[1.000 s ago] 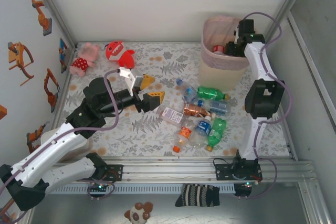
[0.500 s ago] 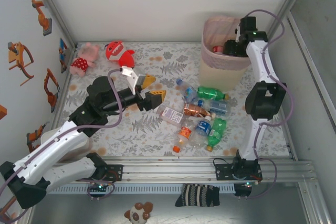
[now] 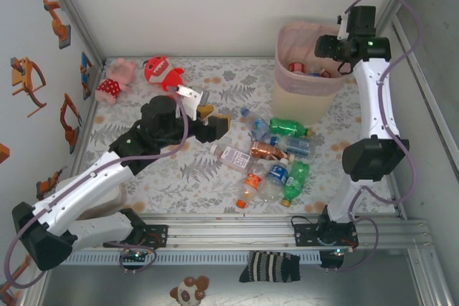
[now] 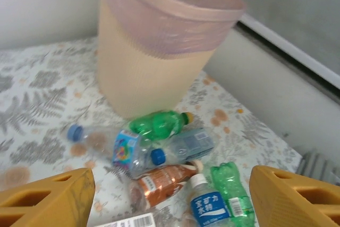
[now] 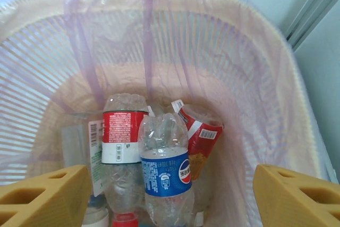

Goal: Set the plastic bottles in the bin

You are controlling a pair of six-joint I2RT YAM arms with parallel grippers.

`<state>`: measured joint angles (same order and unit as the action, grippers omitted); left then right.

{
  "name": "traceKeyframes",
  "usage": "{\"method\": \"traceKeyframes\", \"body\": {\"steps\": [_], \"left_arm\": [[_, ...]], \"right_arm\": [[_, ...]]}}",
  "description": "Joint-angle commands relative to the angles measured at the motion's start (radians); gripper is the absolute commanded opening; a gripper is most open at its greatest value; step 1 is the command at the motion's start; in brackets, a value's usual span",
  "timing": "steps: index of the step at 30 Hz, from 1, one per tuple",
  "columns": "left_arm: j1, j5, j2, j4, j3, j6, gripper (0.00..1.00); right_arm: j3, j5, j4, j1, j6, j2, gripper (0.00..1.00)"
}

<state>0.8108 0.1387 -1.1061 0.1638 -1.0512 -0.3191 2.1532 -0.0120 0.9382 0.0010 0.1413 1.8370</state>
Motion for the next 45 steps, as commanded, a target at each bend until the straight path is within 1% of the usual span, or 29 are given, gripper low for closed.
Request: {"method": "traceKeyframes", "body": {"steps": [1,4,8,11,13,15,16,19,22,24,27,31,35,42,45], "left_arm": [[-0.007,-0.140,-0.050,0.109,-0.044,-0.127,0.75],[-0.020,-0.183,-0.107,0.167,-0.057,-0.227,0.74],[-0.032,-0.207,-0.191,0.251,-0.088,-0.355,0.71],[-0.036,-0.259,-0.253,0.337,-0.129,-0.465,0.71],[-0.039,-0.315,-0.291,0.389,-0.144,-0.587,0.71],[-0.050,-0.342,-0.332,0.446,-0.154,-0.726,0.66],[-0.060,-0.323,-0.352,0.460,-0.151,-0.778,0.64],[-0.097,-0.245,-0.406,0.470,-0.132,-0.894,0.62],[-0.134,-0.165,-0.446,0.443,-0.094,-1.000,0.60],[-0.153,-0.127,-0.464,0.412,-0.067,-1.054,0.58],[-0.171,-0.085,-0.487,0.360,-0.035,-1.117,0.58],[-0.192,-0.034,-0.535,0.335,-0.035,-1.170,0.61],[-0.202,0.015,-0.591,0.327,-0.038,-1.217,0.61],[-0.207,0.126,-0.680,0.206,-0.016,-1.275,0.61],[-0.208,0.155,-0.707,0.165,-0.006,-1.296,0.61]], "right_arm": [[-0.020,-0.027,0.004,-0.005,0.027,-0.066,0.79],[-0.075,-0.041,-0.028,-0.004,0.039,-0.119,0.78],[-0.153,-0.054,-0.071,-0.004,0.057,-0.186,0.78],[-0.213,-0.063,-0.095,-0.004,0.066,-0.229,0.79],[-0.254,-0.065,-0.112,-0.004,0.067,-0.256,0.78],[-0.285,-0.065,-0.121,-0.004,0.066,-0.275,0.78],[-0.301,-0.065,-0.127,-0.004,0.068,-0.284,0.79],[-0.341,-0.075,-0.140,-0.004,0.076,-0.303,0.78],[-0.373,-0.080,-0.146,-0.003,0.075,-0.323,0.78],[-0.389,-0.078,-0.145,-0.004,0.067,-0.335,0.79],[-0.413,-0.071,-0.146,-0.003,0.062,-0.354,0.79],[-0.438,-0.072,-0.148,-0.004,0.063,-0.373,0.78],[-0.453,-0.071,-0.150,-0.003,0.063,-0.387,0.79],[-0.444,-0.079,-0.145,-0.003,0.063,-0.398,0.79],[-0.444,-0.083,-0.139,-0.003,0.060,-0.405,0.79]]}}
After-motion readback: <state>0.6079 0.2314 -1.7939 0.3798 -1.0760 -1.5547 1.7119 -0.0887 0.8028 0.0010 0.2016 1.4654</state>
